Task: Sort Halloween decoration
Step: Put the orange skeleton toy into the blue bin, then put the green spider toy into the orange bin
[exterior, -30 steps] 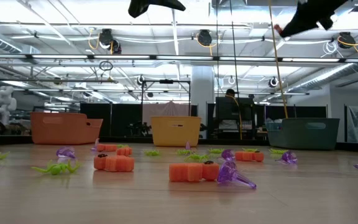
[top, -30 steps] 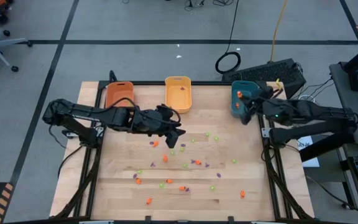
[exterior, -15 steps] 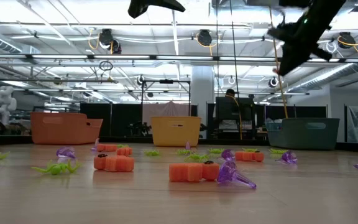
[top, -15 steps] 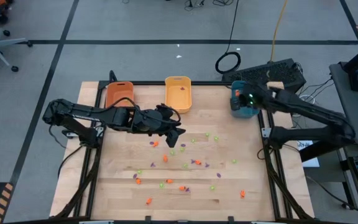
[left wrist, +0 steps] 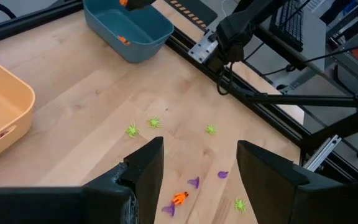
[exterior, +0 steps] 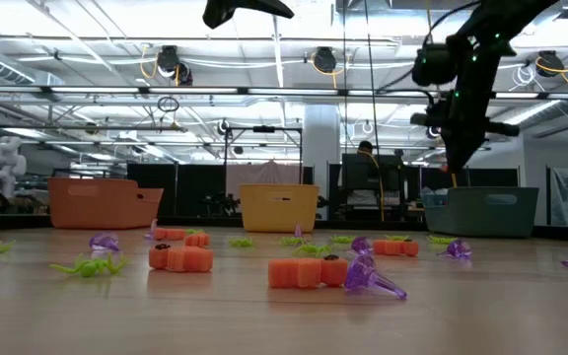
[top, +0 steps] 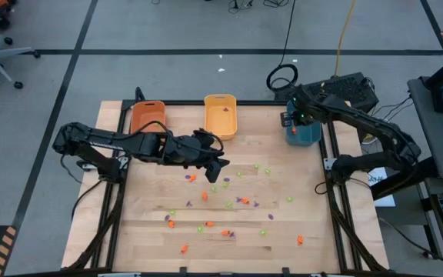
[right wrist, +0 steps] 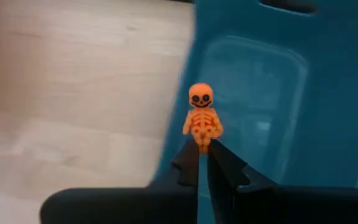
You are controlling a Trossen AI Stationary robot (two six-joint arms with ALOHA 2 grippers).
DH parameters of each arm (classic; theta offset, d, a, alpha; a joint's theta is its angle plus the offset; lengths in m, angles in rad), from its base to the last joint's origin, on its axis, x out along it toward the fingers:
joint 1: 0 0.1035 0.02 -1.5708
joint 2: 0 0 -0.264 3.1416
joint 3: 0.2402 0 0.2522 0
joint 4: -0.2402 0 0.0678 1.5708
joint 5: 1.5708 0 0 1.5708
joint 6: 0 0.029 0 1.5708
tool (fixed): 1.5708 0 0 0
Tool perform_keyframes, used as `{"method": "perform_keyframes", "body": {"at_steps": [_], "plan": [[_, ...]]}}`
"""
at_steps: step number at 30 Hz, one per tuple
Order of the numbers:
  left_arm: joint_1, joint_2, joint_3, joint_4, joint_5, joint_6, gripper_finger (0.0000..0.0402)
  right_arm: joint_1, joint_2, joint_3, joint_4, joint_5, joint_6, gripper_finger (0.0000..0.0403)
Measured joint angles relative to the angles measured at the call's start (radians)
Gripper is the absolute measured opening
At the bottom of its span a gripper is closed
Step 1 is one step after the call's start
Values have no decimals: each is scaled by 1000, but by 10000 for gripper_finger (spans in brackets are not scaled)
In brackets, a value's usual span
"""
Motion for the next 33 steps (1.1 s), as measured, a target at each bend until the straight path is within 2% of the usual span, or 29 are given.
{"method": "perform_keyframes", "body": {"at_steps": [14,19,29,33], "plan": [[0,0,0,-6,1,28,203,-131,166,0,59,11,16,1],[0,0,0,-6,2,28,203,-149,200,0,76,17,23,29],[0,0,0,-18,3,24,203,-151,100,0,92,16,-4,120],[0,0,0,-109,16,-52,203,-140,-6,12,88,-79,-50,144]]}}
